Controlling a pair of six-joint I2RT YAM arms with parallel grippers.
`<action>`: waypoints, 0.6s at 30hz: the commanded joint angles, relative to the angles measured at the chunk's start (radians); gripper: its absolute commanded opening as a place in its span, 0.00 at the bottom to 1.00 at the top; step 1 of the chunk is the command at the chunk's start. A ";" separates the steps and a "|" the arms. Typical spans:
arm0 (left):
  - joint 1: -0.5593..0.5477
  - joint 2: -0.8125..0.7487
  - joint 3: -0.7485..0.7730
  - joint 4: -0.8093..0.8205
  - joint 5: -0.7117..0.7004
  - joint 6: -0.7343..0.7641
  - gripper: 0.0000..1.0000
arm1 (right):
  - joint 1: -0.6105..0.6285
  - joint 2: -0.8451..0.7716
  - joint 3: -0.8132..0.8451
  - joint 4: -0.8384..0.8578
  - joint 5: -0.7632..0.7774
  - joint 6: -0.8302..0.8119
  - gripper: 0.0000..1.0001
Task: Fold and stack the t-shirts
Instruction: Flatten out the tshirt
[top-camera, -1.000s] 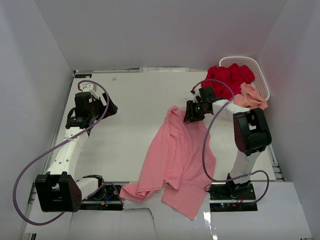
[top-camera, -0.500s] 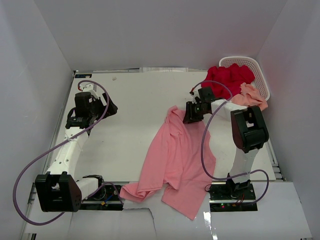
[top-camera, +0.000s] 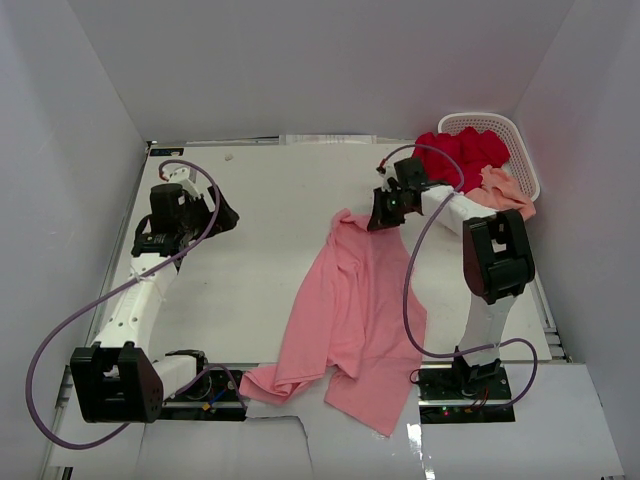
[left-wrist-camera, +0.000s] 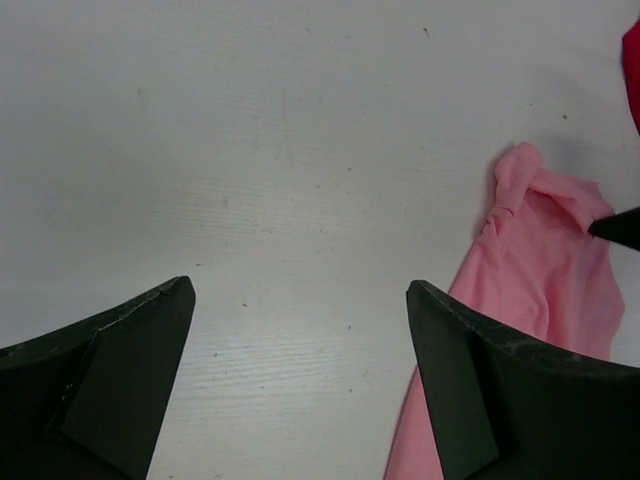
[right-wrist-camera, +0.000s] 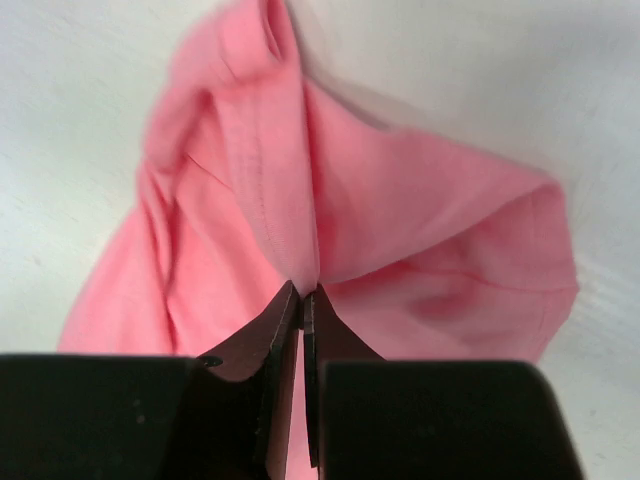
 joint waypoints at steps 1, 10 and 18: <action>-0.030 0.005 0.016 0.045 0.132 0.037 0.98 | 0.002 -0.072 0.184 -0.039 0.025 -0.032 0.08; -0.231 0.173 0.114 0.005 0.241 0.129 0.98 | -0.106 0.249 0.793 -0.142 -0.051 -0.013 0.08; -0.399 0.275 0.202 -0.087 0.197 0.218 0.98 | -0.204 0.393 0.938 -0.099 -0.108 0.046 0.08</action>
